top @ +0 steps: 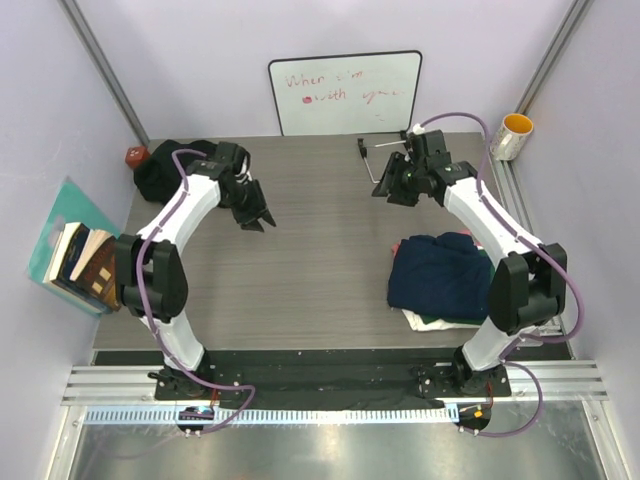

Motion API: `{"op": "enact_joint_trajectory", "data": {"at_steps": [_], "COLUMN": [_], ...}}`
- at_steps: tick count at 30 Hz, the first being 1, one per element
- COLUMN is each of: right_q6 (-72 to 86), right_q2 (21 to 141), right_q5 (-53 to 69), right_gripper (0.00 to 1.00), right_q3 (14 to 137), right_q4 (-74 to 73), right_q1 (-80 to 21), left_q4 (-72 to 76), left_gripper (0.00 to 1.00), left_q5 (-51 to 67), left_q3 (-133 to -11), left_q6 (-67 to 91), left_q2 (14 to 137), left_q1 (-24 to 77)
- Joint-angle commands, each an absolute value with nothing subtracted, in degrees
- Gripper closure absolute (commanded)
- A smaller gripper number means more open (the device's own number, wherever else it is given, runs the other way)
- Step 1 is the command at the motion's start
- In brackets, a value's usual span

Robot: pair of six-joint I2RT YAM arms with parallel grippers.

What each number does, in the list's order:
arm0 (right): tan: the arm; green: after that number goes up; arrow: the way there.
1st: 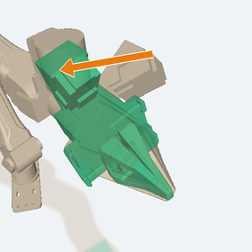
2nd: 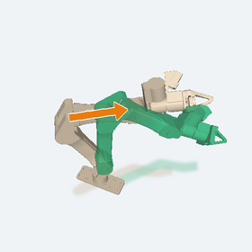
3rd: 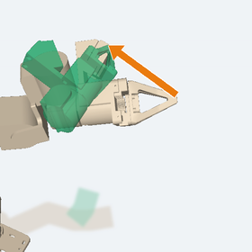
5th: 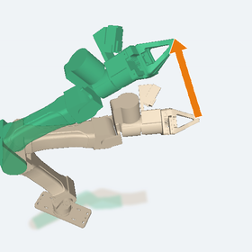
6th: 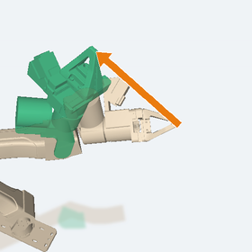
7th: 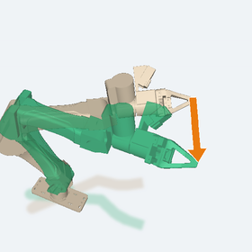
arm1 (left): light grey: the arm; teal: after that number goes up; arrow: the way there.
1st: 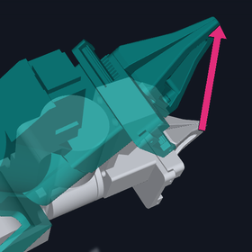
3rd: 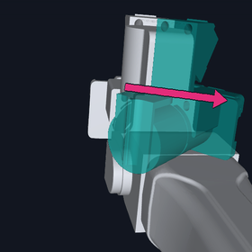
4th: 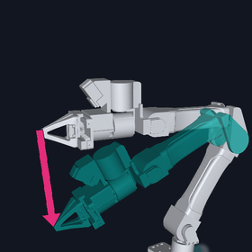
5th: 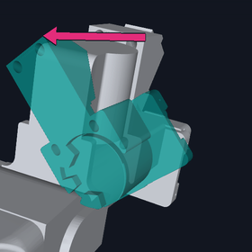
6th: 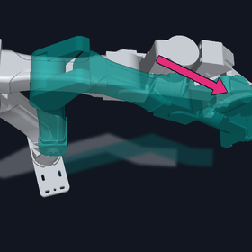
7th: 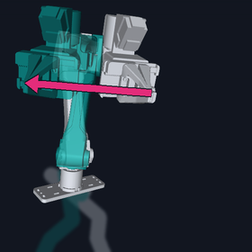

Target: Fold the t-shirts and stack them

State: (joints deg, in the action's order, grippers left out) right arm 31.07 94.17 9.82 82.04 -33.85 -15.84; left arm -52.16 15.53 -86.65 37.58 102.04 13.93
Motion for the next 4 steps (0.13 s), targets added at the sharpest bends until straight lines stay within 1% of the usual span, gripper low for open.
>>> {"op": "enact_joint_trajectory", "data": {"at_steps": [1, 2, 4], "right_q6": [31.20, 31.64, 32.17], "right_q2": [95.62, 95.80, 96.41], "right_q5": [11.16, 11.25, 11.42], "right_gripper": [0.48, 0.47, 0.47], "right_q3": [86.83, 87.27, 87.63], "right_q4": [-31.46, -31.55, -31.64], "right_q1": [-16.70, -16.61, -16.61], "left_q4": [-51.24, -50.37, -49.75], "left_gripper": [0.63, 0.63, 0.63], "left_q5": [16.52, 18.35, 16.97], "left_q3": [-87.98, -87.72, -87.98], "left_q6": [36.21, 36.12, 36.91], "left_q2": [99.75, 99.67, 99.67], "left_q1": [12.83, 12.83, 12.83]}}
